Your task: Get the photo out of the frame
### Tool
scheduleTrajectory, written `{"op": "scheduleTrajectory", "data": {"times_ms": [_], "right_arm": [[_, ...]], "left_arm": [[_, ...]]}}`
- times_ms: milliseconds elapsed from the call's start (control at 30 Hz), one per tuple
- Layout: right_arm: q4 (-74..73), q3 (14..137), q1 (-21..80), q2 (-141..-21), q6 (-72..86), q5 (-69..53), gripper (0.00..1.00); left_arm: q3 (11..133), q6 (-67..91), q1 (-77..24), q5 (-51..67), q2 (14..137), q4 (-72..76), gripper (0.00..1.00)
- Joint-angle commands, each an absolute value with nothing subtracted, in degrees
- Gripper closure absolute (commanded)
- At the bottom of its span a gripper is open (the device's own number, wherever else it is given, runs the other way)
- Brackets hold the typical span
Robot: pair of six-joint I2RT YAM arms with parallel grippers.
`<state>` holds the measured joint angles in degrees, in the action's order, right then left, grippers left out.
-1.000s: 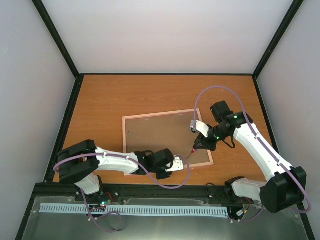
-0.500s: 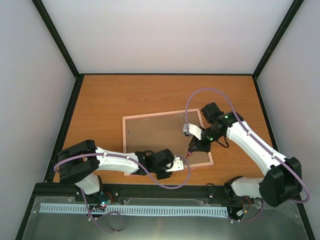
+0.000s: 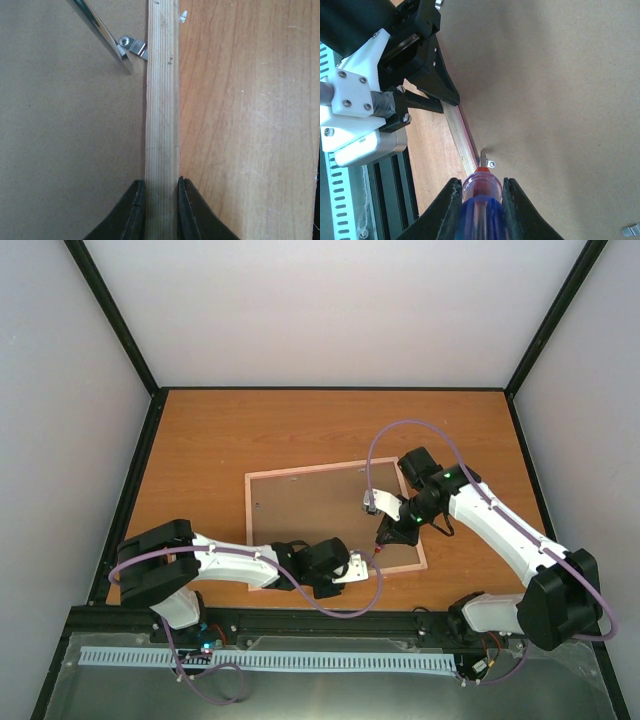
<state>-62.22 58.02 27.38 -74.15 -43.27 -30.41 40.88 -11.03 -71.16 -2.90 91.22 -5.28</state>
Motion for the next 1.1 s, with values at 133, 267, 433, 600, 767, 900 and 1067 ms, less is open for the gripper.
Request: {"op": "scheduleTrajectory", "data": {"times_ms": [133, 267, 433, 600, 767, 900, 1067], "right_arm": [[-65.0, 58.9, 27.8, -76.2, -44.4, -25.4, 0.97], [-67.4, 60.2, 27.7, -76.5, -45.2, -25.0, 0.97], [-71.2, 61.8, 27.7, -76.8, -47.0, -23.3, 0.97], [-69.9, 62.1, 27.8, -76.7, -45.9, -19.4, 0.97], [-71.0, 63.6, 27.7, -77.9, -45.9, -17.3, 0.97], [-73.8, 64.9, 27.7, -78.4, -47.7, -18.1, 0.97], [-73.9, 65.0, 27.8, -78.8, -46.9, -20.7, 0.97]], "left_arm": [[41.1, -10.9, -71.4, -6.1, 93.3, -8.7, 0.94], [41.0, -11.0, -71.4, -6.3, 93.4, -8.7, 0.94], [41.1, -11.0, -71.4, -6.5, 93.5, -8.8, 0.94], [41.1, -10.9, -71.4, -6.6, 93.5, -8.7, 0.95], [41.0, -10.9, -71.4, -6.6, 93.8, -8.8, 0.95], [41.1, -11.0, -71.4, -6.7, 93.9, -8.8, 0.95], [41.2, -10.9, -71.4, -6.8, 94.2, -8.8, 0.95]]}}
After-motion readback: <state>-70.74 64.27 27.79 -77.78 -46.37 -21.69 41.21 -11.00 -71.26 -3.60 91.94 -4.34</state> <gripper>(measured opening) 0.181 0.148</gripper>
